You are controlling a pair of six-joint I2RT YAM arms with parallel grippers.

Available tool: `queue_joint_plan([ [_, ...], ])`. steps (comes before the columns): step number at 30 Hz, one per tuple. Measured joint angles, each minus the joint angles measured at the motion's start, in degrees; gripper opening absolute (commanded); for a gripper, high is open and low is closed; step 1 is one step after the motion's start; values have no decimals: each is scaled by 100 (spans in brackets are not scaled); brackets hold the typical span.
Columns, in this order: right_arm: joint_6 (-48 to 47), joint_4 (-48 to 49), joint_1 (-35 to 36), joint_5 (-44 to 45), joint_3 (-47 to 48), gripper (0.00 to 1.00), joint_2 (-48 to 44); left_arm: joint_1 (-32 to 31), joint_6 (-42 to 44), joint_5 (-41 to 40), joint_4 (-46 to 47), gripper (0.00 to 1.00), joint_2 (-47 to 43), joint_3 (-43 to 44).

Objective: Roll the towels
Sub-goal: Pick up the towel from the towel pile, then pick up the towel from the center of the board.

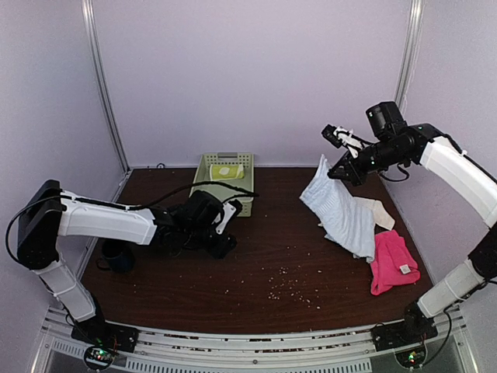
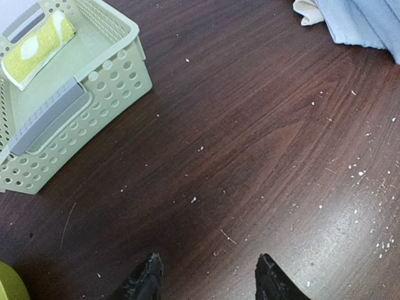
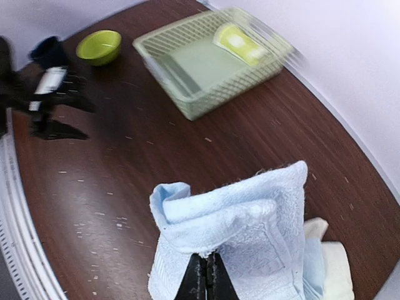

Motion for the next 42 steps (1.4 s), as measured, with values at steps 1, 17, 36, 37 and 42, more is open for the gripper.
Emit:
queue_joint_plan([
  [1,-70,-125,192,-221,140,0,-55,2,-15,-42,0,55,-7,2],
  [17,-1447,-1224,-334,-3091,979,0,-398,555,-264,-592,83,55,-1287,-262],
  [36,-1156,-94,-81,-1733,-717,0,-24,557,-260,-284,376,53,-994,-496],
  [37,-1119,-98,354,-1657,-374,0,162,568,-264,-341,332,53,-1054,-494],
  [42,-852,-348,1904,-1871,2131,0,1261,734,-350,-654,-31,54,-1576,-444],
])
